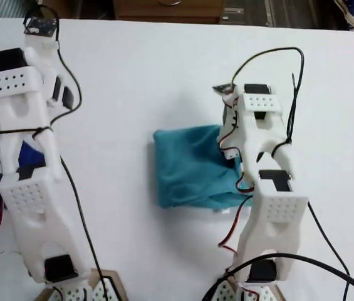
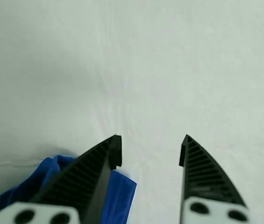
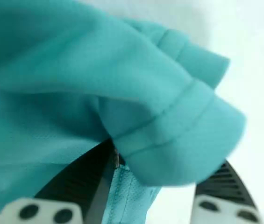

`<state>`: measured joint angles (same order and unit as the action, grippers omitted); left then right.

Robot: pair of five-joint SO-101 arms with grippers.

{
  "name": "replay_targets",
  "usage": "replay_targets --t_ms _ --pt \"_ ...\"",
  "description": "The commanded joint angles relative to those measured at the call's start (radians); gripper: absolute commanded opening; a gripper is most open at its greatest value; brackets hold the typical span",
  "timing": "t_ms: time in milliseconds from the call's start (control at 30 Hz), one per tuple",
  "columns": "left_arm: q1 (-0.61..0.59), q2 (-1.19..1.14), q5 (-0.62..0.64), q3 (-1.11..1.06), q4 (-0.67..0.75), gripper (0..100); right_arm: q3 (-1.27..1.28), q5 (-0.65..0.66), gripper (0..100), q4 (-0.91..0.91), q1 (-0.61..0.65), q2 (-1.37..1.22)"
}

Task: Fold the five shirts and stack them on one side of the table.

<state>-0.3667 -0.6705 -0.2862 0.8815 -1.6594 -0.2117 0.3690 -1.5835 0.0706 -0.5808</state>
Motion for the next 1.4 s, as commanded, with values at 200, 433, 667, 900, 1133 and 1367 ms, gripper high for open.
replay_targets --t_ms 200,433,667,900,1133,1367 --pt "0.005 0.014 -0.005 0.045 -0.041 23 -0.008 -0.029 25.0 -0.038 -0.010 -0.005" --pt "0.002 0.094 -0.006 0.045 -0.115 23 -0.008 -0.092 25.0 -0.007 0.002 -0.010" --pt "-0.044 0.295 -0.006 0.036 -0.120 23 -0.005 -0.095 24.8 -0.001 0.002 -0.012" --pt "-0.135 0.397 -0.006 0.035 -0.121 23 -0.009 -0.160 24.8 0.031 -0.045 -0.104" --pt "-0.150 0.410 -0.005 0.035 -0.121 23 -0.114 -0.155 24.7 -0.016 -0.025 -0.203" --pt "-0.150 0.410 -0.005 0.035 -0.121 23 -0.219 -0.121 10.8 -0.027 -0.031 -0.248"
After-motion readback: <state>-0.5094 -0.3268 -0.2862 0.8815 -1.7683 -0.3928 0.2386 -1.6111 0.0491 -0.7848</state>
